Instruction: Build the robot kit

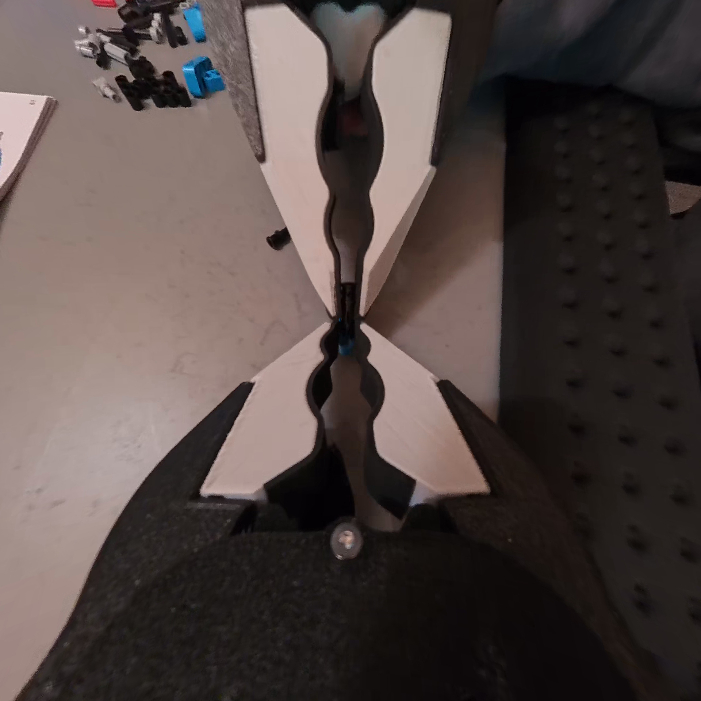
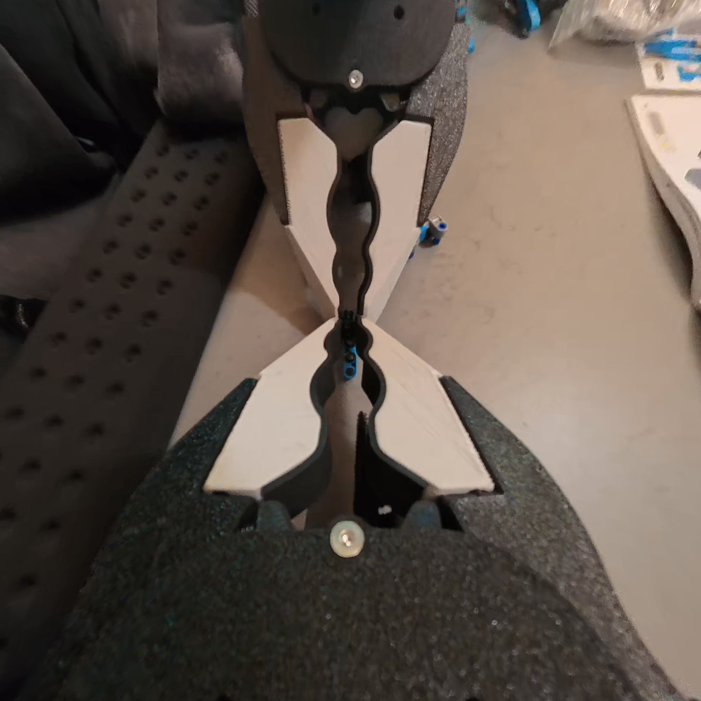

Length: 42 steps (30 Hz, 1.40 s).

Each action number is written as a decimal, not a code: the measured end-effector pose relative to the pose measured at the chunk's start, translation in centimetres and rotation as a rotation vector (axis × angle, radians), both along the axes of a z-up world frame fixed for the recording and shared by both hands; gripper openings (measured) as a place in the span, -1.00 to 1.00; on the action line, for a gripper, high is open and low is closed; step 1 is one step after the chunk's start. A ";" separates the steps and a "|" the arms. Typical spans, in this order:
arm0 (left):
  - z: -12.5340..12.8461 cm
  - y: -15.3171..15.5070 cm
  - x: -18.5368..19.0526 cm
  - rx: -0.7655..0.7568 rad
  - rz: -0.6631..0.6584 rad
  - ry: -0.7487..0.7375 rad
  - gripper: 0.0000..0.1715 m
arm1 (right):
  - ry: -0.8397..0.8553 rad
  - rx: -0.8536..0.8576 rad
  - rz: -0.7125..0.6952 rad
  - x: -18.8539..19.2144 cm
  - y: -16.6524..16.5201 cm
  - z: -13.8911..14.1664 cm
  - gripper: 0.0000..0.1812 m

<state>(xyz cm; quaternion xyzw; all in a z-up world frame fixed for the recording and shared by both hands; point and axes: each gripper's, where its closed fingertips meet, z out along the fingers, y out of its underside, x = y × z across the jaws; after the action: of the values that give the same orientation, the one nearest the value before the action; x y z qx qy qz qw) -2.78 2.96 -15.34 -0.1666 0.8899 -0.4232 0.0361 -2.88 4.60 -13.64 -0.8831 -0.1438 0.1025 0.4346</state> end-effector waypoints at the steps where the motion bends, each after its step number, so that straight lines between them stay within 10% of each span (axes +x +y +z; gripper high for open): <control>1: -0.2 -0.1 -0.2 0.015 -0.014 -0.004 -0.93 | -0.007 -0.027 -0.008 0.1 -0.2 0.0 -0.95; 28: -0.7 -0.2 -0.4 0.035 -0.026 0.039 -0.92 | -0.194 -0.605 0.016 0.3 -2.9 -1.5 -0.93; 42: -0.7 -0.1 -0.4 0.015 -0.022 0.098 -0.92 | -0.272 -0.585 0.074 0.2 -2.7 -1.5 -0.94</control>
<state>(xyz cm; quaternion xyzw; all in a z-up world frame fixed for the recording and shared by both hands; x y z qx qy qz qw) -3.13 2.85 -16.05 -0.1767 0.8956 -0.4082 -0.0108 -2.71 1.92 -15.12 -0.9703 -0.1971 0.0362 0.1353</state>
